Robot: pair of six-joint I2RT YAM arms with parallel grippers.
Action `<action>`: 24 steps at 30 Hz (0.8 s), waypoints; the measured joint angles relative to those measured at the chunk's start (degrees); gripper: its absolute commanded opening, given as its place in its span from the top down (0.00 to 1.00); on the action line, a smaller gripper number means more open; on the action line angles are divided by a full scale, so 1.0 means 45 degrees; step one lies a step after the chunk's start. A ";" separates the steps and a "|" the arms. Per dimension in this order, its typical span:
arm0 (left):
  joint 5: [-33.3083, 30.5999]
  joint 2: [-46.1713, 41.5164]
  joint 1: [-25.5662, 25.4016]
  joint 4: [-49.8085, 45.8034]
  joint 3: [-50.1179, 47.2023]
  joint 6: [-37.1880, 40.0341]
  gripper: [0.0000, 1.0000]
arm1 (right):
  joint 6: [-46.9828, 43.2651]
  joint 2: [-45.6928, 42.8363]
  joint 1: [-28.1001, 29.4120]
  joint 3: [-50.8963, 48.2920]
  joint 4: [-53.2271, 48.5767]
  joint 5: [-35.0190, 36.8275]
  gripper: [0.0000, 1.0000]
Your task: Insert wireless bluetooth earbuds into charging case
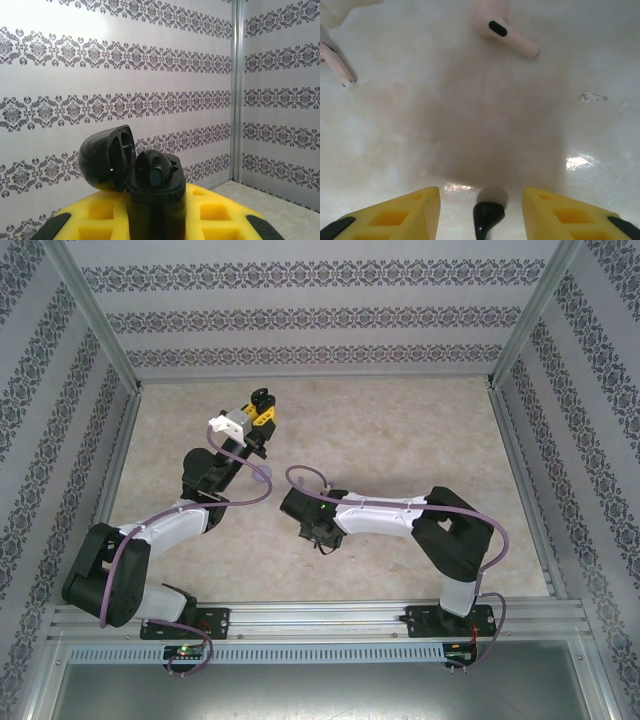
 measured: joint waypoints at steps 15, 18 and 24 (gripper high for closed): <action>0.0005 0.0000 0.0058 0.0102 -0.0005 -0.0019 1.00 | 0.0000 0.0466 0.0107 0.0330 0.0000 -0.0238 0.57; 0.0005 0.0000 0.0058 0.0112 -0.0005 -0.0029 1.00 | 0.0000 0.0466 0.0107 0.0330 0.0000 -0.0248 0.57; 0.0010 0.0000 0.0058 0.0117 -0.0024 -0.0097 1.00 | 0.0049 0.0466 0.0287 0.0330 -0.0029 -0.0277 0.54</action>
